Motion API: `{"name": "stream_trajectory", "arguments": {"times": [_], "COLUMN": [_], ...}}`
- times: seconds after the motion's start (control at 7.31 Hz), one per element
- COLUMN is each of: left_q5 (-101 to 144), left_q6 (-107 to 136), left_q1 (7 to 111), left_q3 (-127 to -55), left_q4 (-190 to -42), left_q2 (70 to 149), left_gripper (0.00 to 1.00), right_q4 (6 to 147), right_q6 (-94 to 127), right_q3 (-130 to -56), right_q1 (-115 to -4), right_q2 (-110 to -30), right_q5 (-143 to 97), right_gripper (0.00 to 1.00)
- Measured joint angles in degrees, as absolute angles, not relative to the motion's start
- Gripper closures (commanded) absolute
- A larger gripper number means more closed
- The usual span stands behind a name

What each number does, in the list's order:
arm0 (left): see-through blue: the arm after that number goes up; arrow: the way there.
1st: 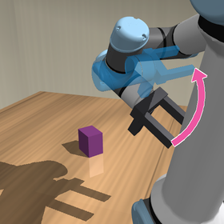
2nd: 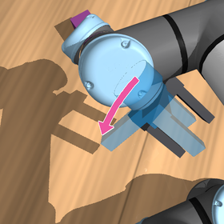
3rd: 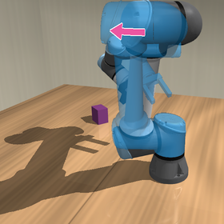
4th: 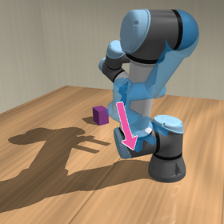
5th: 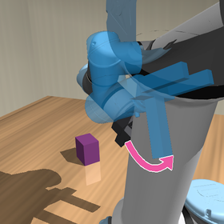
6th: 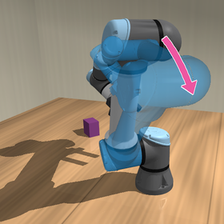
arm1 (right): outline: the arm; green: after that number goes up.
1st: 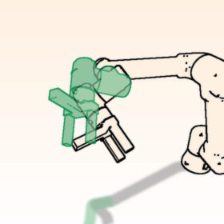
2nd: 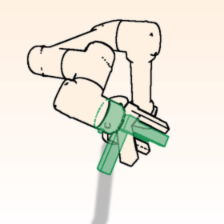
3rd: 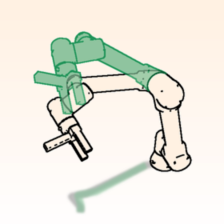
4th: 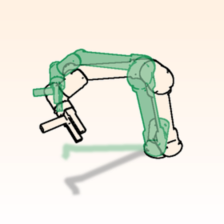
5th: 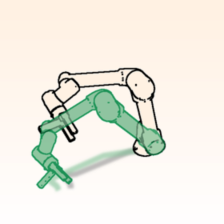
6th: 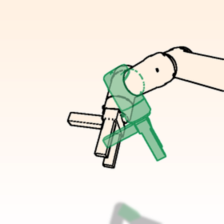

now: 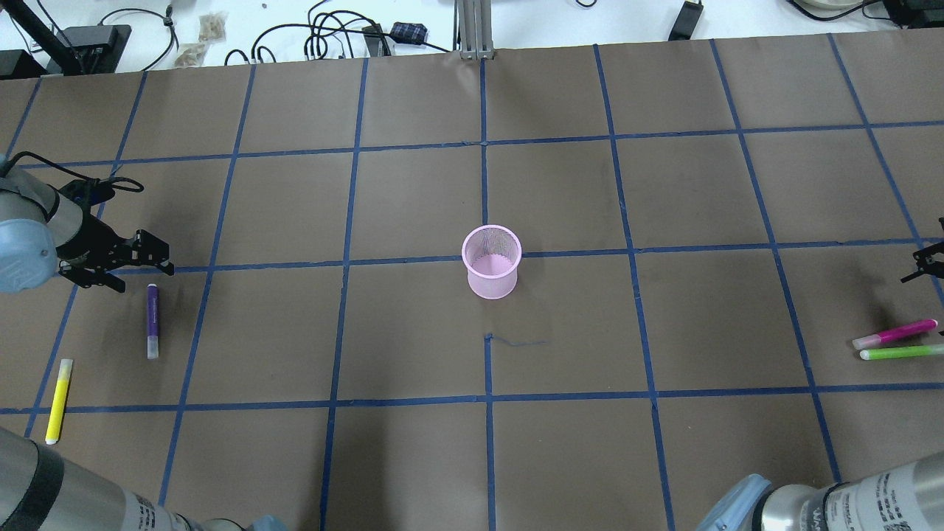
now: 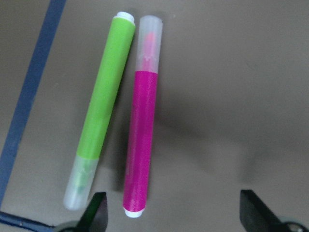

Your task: Insert purple and pink pens into pink cup

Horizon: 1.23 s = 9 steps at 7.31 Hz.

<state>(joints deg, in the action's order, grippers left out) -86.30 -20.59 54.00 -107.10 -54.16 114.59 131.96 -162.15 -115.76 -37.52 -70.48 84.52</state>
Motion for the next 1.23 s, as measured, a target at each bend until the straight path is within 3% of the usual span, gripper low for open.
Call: {"name": "stream_trajectory", "arguments": {"times": [0.27, 0.41, 0.55, 0.68, 0.82, 0.96, 1.09, 1.23], "left_q5": [-86.5, -86.6, -86.7, -87.3, -88.2, -88.9, -89.2, -89.3], "left_q6": [-20.6, -20.5, -20.5, -20.5, -20.5, -20.5, -20.5, -20.4], "left_q1": [54.0, 54.0, 54.0, 54.1, 54.1, 54.1, 54.1, 54.1], "left_q3": [-107.1, -107.1, -107.1, -107.1, -107.0, -106.9, -106.7, -106.5], "left_q4": [-54.5, -54.7, -54.7, -54.8, -55.0, -55.7, -56.7, -57.4], "left_q2": [114.8, 115.0, 115.1, 115.3, 115.4, 115.4, 115.5, 115.5], "left_gripper": [0.35, 0.43, 0.6, 0.66, 0.89, 1.0, 1.0, 1.0], "right_q4": [134.4, 134.6, 134.7, 134.7, 134.8, 134.8, 134.9, 135.2], "right_q6": [-162.3, -162.4, -162.5, -162.7, -162.8, -162.9, -163.0, -163.0], "right_q3": [-117.5, -117.7, -117.8, -117.9, -117.9, -117.9, -117.9, -117.8], "right_q1": [-36.9, -36.9, -36.9, -36.9, -36.9, -36.9, -36.9, -36.9], "right_q2": [-70.7, -70.7, -70.7, -70.6, -70.5, -70.4, -70.3, -70.4], "right_q5": [84.4, 84.5, 84.5, 84.4, 84.1, 83.9, 83.8, 83.7], "right_gripper": [0.09, 0.13, 0.2, 0.31, 0.46, 0.7, 0.87, 0.97]}}
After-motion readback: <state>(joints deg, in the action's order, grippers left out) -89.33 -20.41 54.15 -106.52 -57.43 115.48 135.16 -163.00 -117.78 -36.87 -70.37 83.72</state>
